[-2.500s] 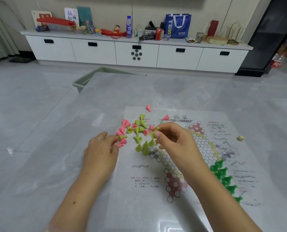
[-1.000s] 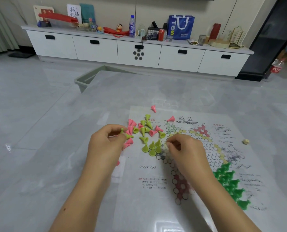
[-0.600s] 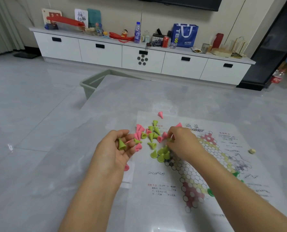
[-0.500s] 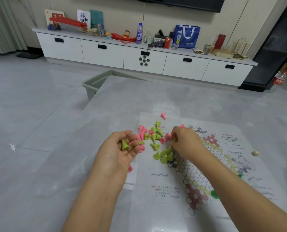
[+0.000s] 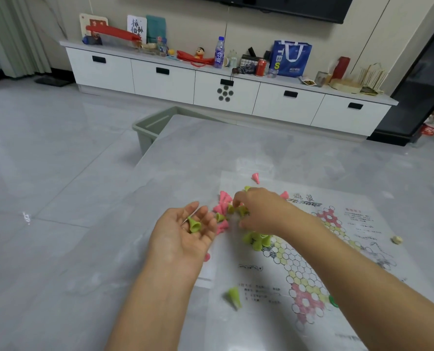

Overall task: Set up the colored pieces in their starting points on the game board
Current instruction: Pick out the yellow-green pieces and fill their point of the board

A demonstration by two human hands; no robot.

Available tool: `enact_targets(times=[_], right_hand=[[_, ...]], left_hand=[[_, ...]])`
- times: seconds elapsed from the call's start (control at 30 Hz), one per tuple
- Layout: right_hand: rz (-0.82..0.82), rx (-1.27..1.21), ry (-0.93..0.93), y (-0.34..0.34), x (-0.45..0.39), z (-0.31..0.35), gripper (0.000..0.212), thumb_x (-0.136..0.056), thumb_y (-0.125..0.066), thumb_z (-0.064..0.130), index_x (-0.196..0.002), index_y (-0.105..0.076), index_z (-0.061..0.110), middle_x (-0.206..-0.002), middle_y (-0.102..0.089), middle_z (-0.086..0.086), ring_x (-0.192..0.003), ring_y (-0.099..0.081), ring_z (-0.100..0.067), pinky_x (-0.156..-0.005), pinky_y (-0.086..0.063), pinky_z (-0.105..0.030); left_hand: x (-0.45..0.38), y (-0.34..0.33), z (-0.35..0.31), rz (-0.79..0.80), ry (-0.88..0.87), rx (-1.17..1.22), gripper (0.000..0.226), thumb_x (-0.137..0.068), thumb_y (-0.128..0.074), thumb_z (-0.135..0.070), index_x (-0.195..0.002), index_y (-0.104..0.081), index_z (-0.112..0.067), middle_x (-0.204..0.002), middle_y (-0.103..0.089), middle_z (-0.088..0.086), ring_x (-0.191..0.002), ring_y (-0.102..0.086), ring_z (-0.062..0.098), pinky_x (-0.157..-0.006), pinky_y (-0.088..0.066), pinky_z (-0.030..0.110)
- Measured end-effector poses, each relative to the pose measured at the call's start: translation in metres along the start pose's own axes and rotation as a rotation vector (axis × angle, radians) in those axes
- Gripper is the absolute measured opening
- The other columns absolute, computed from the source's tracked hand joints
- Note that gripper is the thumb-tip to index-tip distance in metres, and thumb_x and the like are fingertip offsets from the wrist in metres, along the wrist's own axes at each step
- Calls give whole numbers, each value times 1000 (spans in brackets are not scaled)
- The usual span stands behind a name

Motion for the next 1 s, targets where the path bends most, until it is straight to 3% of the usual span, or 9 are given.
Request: enact_targets(times=[0.13,0.23,0.33,0.4,0.47,0.53,0.63,0.83,1.0], right_hand=[[-13,49,-43,-10,-16,-1,34,-81,-52,5,-114,-50,12,-113,-48,-10,-94,-53,-30,-68,-37,-30],[9,75,-49,-12,-24,2,30,-84,-47,3,-112,-50,10,-115,-47,-11,-99,-53,-31,-69,-36,-30],[-5,78,-37,-13,-26,5,10,-86,-46,6,-91,-54,9,-100,-49,-10,-101,-53,-33,-70,-36,-29],[-35,78,-41,-12,-26,3,18,-84,-46,2,-99,-56,8,-108,-51,-11,-101,-54,-33,-70,-38,-29],[-49,60,-41,-12,-25,1,26,-82,-45,0,-104,-56,8,-113,-51,-11,-99,-55,-31,-71,-40,-30],[-85,13,-23,-9,-24,1,26,-81,-45,-1,-102,-57,8,-111,-53,-11,-95,-56,-30,-70,-42,-31],[-182,-89,23,10,-18,-1,24,-81,-47,1,-99,-60,10,-105,-57,-9,-96,-55,-27,-71,-41,-28],[-416,-314,78,64,19,-9,16,-82,-54,6,-95,-63,12,-87,-56,0,-78,-52,-16,-66,-40,-23],[-486,-588,48,71,55,-18,10,-84,-58,11,-90,-63,18,-88,-62,0,-76,-62,-15,-44,-38,-8]], left_hand=[[5,-6,-4,15,-32,-106,21,-89,-37,-7,-77,-54,-5,-70,-54,8,-57,-52,17,-53,-42,25],[15,-19,-20,36,-298,-636,23,-85,-47,-11,-64,-53,-13,-52,-49,-2,-35,-44,8,-51,-26,24],[51,-50,-3,383,-712,-1364,18,-85,-55,-30,-70,-52,-21,-62,-50,-11,-54,-45,3,-58,-38,28],[64,-46,40,613,-705,-1779,14,-84,-55,-42,-87,-49,-29,-88,-51,-10,-84,-52,8,-77,-43,28],[61,-25,75,622,-668,-2046,20,-91,-43,-38,-106,-44,-24,-101,-48,3,-109,-50,23,-88,-40,32],[59,-15,94,625,-807,-2250,25,-89,-35,-23,-101,-56,-22,-90,-58,7,-89,-63,24,-62,-42,29],[60,-6,103,622,-1065,-2391,20,-56,-51,-41,-64,-66,-31,-57,-60,-9,-33,-46,8,-41,-10,21],[74,-8,99,606,-1529,-2027,20,-61,-53,-27,-43,-49,-22,-43,-43,-6,-35,-38,11,-35,-21,15],[69,-9,88,510,-1525,-1996,39,-82,-44,-33,-47,-55,-21,-44,-48,-9,-35,-43,9,-32,-26,15]])
Point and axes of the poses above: each hand's wrist, its own x-axis away from the middle knuckle, its own y-axis out of the back of the hand, z = x × y, the point moved 8 cm from there along -x, towards the middle knuckle
